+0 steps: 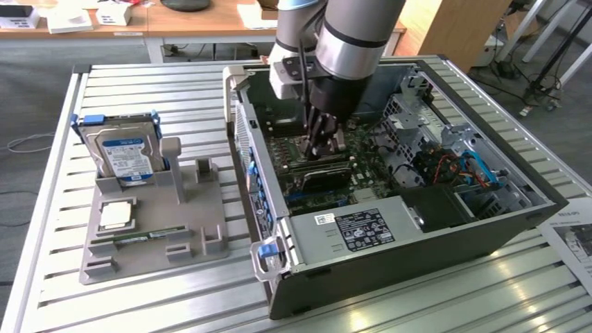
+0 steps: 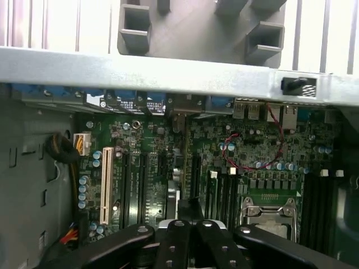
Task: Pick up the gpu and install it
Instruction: 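Press down on the gpu until it lock into place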
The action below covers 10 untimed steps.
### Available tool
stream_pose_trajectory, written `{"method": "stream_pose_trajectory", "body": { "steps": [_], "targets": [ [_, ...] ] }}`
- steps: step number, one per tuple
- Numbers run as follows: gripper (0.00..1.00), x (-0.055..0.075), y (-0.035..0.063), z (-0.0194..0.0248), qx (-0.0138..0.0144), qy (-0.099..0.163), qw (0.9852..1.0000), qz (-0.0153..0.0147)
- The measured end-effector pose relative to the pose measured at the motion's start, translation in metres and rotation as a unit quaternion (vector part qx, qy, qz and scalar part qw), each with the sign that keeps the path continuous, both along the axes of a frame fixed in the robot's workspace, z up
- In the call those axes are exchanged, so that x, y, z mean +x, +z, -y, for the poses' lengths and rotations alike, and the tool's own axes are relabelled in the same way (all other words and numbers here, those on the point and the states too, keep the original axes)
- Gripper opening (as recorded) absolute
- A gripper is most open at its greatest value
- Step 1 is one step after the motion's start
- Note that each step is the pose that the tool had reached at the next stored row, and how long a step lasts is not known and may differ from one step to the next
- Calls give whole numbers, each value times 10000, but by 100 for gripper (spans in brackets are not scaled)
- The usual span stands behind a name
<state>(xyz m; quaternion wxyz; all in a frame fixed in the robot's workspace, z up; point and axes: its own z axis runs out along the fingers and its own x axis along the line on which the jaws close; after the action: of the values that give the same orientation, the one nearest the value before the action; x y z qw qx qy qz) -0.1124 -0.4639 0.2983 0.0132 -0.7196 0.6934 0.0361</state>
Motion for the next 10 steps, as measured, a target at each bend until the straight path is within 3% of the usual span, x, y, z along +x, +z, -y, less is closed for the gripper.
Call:
{"method": "stream_pose_trajectory", "body": {
  "steps": [5, 10],
  "targets": [
    [11, 157, 30, 0, 17, 0, 10000, -87],
    [11, 202, 30, 0, 17, 0, 10000, -93]
  ]
}}
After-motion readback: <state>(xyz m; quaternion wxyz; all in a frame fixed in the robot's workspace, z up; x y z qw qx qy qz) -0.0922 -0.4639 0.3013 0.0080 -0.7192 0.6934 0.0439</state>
